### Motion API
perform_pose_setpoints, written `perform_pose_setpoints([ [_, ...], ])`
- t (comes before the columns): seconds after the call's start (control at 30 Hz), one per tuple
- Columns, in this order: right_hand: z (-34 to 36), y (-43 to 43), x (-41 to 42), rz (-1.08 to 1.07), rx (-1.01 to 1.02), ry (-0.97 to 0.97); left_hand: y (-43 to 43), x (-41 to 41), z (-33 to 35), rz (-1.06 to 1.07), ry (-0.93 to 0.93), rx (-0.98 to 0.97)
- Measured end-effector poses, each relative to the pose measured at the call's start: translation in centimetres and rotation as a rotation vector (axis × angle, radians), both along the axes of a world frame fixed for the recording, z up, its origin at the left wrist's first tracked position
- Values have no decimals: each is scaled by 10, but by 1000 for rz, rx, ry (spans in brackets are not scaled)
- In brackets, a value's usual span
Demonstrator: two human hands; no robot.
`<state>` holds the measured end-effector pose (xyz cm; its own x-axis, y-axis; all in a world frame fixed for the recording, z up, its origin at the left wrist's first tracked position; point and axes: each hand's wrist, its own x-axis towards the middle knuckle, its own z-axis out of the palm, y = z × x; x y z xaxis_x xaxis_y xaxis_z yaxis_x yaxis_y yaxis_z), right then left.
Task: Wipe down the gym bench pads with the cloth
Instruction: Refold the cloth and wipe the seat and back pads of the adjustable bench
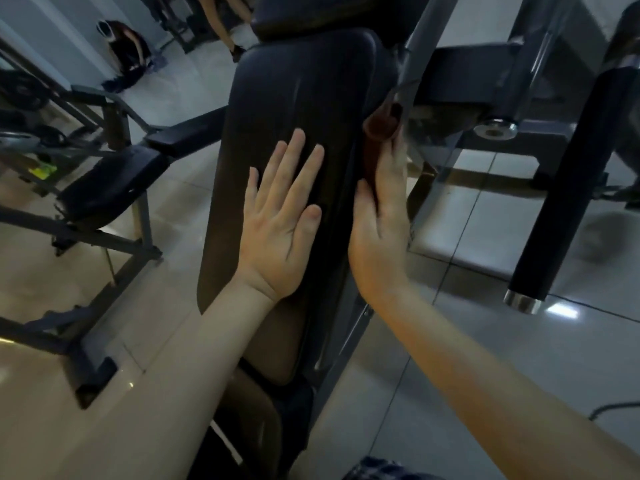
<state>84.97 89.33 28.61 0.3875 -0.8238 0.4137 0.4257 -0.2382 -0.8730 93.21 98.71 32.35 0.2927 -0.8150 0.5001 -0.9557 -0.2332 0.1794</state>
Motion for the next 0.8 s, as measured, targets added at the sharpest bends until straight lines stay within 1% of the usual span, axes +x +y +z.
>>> perform_pose_setpoints([
  [0.1,-40,45,-17,88,-124,45,0,1,-1,11,1,-12],
  [0.17,-71,78,-31,125,-291,93,-1,2,-2,20,-1,-18],
  [0.23,-90,91,-35,125,-432,113,0,2,-4,32,10,-22],
  [0.27,-91,87,-33,119,-450,112,2,1,-5,36,19,-19],
  [0.33,-80,75,-25,91,-415,84,9,0,-7,25,44,9],
  [0.4,-59,60,-16,69,-336,26,18,-2,-10,5,59,36],
  [0.53,-8,-6,7,97,-23,-99,33,-7,-17,29,73,76],
  [0.57,3,-25,12,87,24,-114,36,-8,-19,32,76,78],
  [0.67,16,-41,17,21,24,-76,40,-9,-25,34,63,59],
  [0.73,2,-20,8,32,-35,-54,39,-9,-27,35,56,37],
  [0.8,-27,21,-8,111,-132,-27,39,-9,-28,37,51,18],
])
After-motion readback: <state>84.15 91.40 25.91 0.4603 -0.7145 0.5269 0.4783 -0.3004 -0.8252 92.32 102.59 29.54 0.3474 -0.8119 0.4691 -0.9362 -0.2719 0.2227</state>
